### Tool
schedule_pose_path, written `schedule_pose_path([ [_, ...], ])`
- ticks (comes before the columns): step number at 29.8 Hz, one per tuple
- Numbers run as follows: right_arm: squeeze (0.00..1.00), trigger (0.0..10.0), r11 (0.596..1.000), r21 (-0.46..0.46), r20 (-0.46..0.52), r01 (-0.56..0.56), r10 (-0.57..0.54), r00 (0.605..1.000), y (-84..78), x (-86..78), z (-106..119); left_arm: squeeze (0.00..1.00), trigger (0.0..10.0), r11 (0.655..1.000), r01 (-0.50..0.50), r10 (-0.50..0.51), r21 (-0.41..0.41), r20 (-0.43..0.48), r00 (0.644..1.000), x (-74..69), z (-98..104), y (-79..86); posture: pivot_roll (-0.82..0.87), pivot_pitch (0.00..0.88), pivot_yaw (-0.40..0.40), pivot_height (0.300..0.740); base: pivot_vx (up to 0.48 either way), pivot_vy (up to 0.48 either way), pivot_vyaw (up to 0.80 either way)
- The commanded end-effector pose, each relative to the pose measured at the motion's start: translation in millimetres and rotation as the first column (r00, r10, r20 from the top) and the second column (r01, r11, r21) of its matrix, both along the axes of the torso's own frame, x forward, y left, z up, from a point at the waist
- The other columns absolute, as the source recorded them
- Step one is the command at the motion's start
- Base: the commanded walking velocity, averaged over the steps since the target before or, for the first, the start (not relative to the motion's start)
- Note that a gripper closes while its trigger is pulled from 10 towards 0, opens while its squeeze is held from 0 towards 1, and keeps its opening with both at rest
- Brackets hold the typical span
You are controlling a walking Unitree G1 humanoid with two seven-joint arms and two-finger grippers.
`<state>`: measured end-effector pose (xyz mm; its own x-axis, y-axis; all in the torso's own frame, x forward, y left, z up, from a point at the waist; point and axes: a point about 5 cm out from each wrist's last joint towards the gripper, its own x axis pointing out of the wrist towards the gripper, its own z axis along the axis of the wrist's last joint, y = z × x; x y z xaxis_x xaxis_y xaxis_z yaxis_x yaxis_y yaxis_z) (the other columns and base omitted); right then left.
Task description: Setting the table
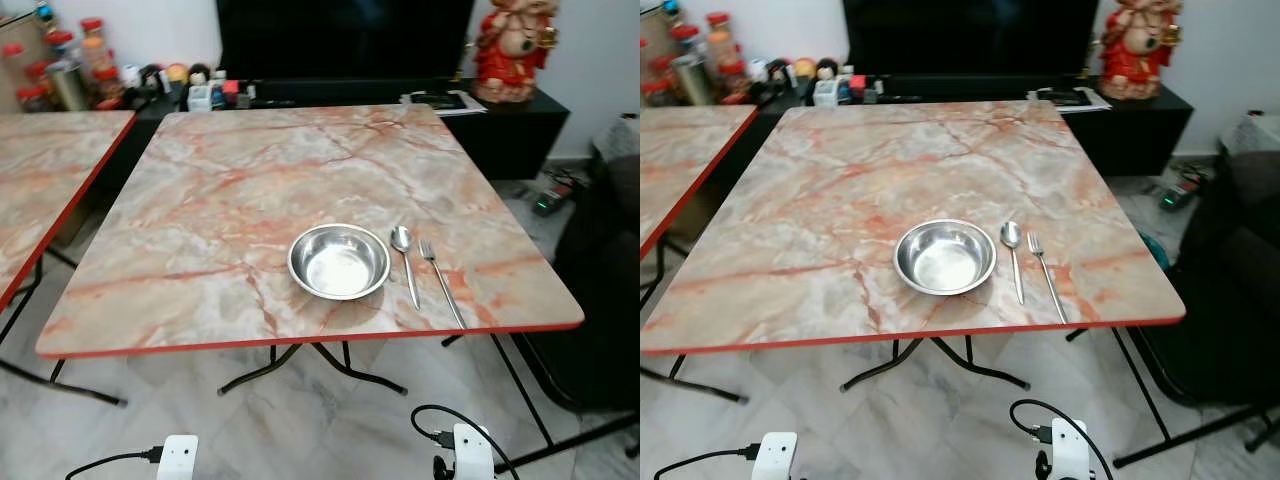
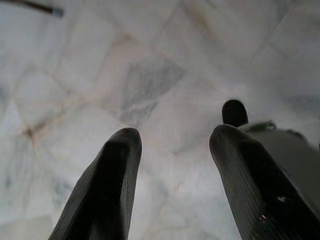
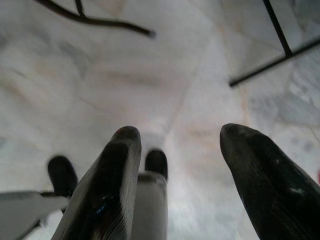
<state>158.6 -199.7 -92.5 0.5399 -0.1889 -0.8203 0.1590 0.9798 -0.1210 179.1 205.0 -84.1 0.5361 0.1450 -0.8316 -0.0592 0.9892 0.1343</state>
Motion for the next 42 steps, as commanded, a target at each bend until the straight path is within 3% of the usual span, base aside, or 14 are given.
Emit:
schedule_pose_path([
  [1,0.00,10.0,1.000,0.009,0.008,0.008,-0.008,1.000,1.0,3.4,1.2,0.00,10.0,1.000,-0.012,0.012,0.005,-0.026,1.000,-7.4,-3.2,2.3,-0.02,0.000,0.017,0.740,0.000,0.480,0.00],
  [20,0.00,10.0,1.000,-0.007,0.012,-0.021,0.021,1.000,2.8,6.2,2.2,0.00,10.0,1.000,-0.021,0.021,0.007,-0.017,1.000,-4.2,-1.6,3.1,-0.02,0.000,0.017,0.740,0.000,0.480,0.18],
  [28,0.00,10.0,0.999,0.001,0.013,-0.032,0.032,0.999,4.6,7.0,2.2,0.00,10.0,1.000,-0.029,0.029,0.010,-0.014,0.999,-4.1,-1.4,3.9,-0.01,0.000,0.011,0.740,0.000,0.480,0.80],
  [42,0.00,10.0,1.000,0.006,0.011,-0.017,0.017,1.000,3.7,7.0,2.2,0.00,10.0,0.999,-0.038,0.038,0.017,-0.008,0.999,-4.1,-1.0,5.5,-0.01,0.000,0.010,0.740,0.000,0.480,0.00],
])
